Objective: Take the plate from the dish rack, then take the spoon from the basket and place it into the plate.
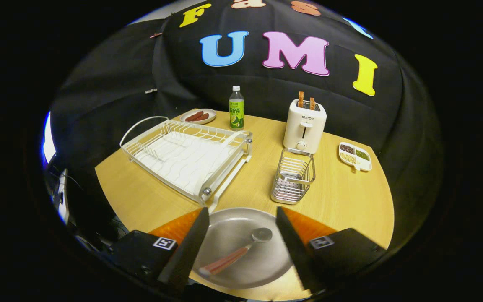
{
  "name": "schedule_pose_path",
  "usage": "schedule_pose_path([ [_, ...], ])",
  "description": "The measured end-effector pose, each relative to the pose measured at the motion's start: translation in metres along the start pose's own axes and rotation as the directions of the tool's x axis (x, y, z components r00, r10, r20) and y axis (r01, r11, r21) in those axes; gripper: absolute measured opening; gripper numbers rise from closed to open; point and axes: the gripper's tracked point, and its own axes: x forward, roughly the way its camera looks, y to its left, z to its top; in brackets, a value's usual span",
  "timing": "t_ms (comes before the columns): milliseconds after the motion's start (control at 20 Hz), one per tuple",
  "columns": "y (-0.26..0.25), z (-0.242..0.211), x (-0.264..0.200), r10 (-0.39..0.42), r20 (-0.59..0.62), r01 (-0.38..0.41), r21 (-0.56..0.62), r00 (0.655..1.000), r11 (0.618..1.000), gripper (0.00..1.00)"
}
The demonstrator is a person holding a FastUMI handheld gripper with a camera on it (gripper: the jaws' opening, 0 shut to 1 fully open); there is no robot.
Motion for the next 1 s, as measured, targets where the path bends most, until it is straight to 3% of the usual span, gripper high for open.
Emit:
schedule_pose_path([
  [50,-0.001,0.009,-0.003,-0.004,0.016,0.004,0.017,1.000,1.000,1.00],
  [300,-0.009,0.065,-0.033,-0.045,0.125,0.036,0.076,0.991,0.996,0.98],
  [450,-0.022,0.111,-0.062,-0.104,0.230,0.087,0.085,0.968,0.993,0.98],
  [700,-0.042,0.185,-0.123,-0.199,0.404,0.156,0.136,0.893,0.978,0.98],
  [850,-0.060,0.212,-0.164,-0.265,0.473,0.185,0.209,0.841,0.960,0.98],
  [1000,-0.084,0.218,-0.203,-0.363,0.500,0.264,0.260,0.786,0.929,0.97],
])
